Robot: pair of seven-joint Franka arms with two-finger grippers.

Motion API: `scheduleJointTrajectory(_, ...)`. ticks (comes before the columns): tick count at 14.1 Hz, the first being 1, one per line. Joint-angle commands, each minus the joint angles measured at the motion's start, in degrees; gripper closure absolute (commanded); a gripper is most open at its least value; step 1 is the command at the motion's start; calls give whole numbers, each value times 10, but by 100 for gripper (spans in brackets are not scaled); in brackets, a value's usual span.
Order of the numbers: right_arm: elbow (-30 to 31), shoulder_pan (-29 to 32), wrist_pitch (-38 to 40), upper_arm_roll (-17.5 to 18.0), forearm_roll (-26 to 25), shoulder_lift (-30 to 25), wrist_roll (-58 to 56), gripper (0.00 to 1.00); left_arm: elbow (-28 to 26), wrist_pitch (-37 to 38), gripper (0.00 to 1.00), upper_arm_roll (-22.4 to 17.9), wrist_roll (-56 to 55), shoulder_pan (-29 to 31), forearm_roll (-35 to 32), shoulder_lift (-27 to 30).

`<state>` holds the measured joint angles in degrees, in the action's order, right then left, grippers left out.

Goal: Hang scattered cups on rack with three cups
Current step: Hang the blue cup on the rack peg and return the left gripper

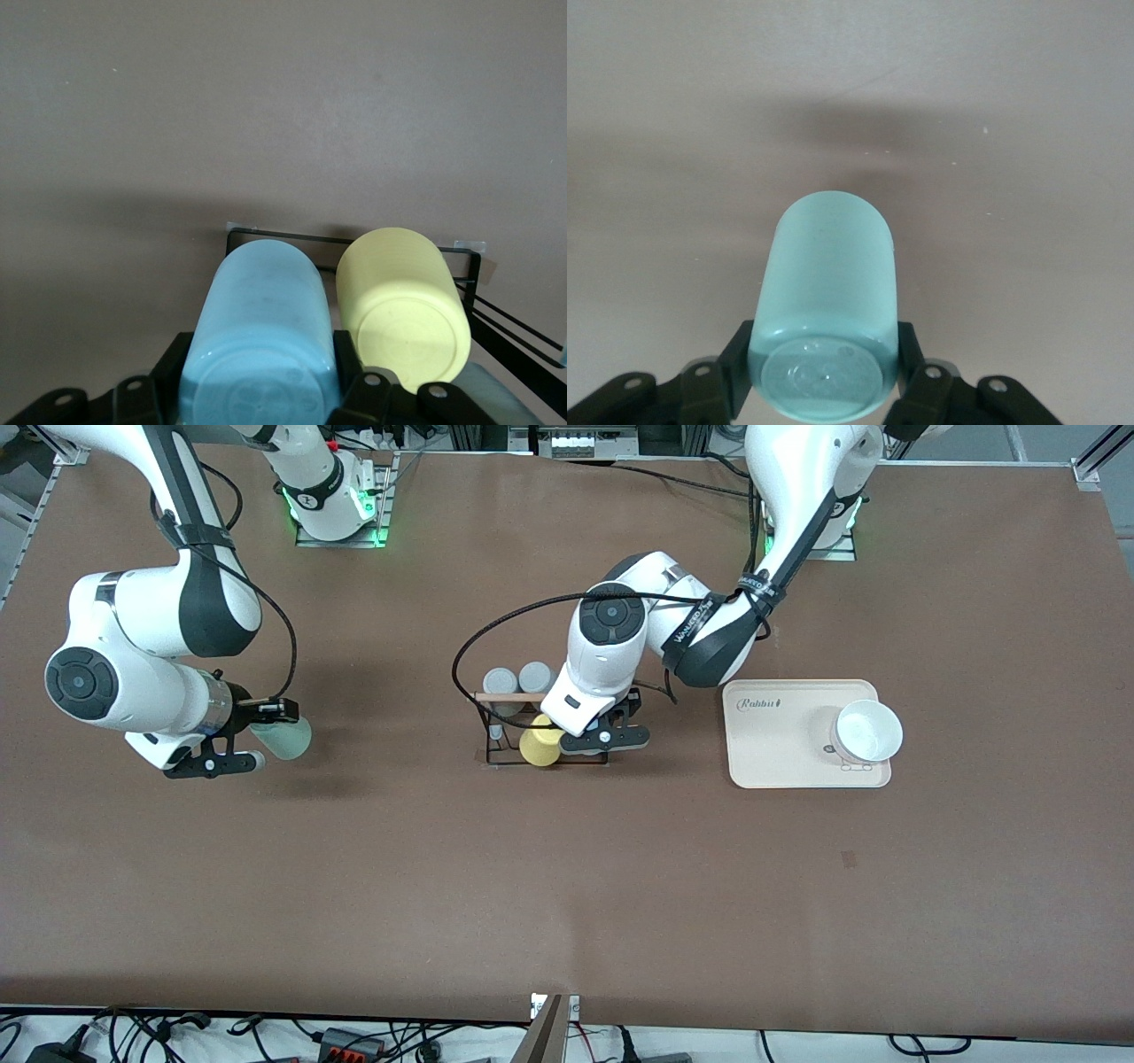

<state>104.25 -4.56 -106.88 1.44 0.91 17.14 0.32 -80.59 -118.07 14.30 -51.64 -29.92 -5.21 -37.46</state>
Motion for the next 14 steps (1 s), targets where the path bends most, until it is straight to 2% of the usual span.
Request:
scheduleJointTrajectory(1,-16,-13,5,0,9,7,19,85,18,5,0,-3,-11,-6,-21,-2)
scheduleJointTrajectory(6,-27,-45,4,0,10,7,71,85,18,7,0,-5,-8,0,-23,7)
scheduleJointTrajectory(9,-37,-65,5,0,17,8,106,85,18,39,0,-8,1,24,-28,37)
scheduleJointTrajectory(14,-48,-78,9,0,31,7,128,85,13,156,0,-5,215,100,-32,113)
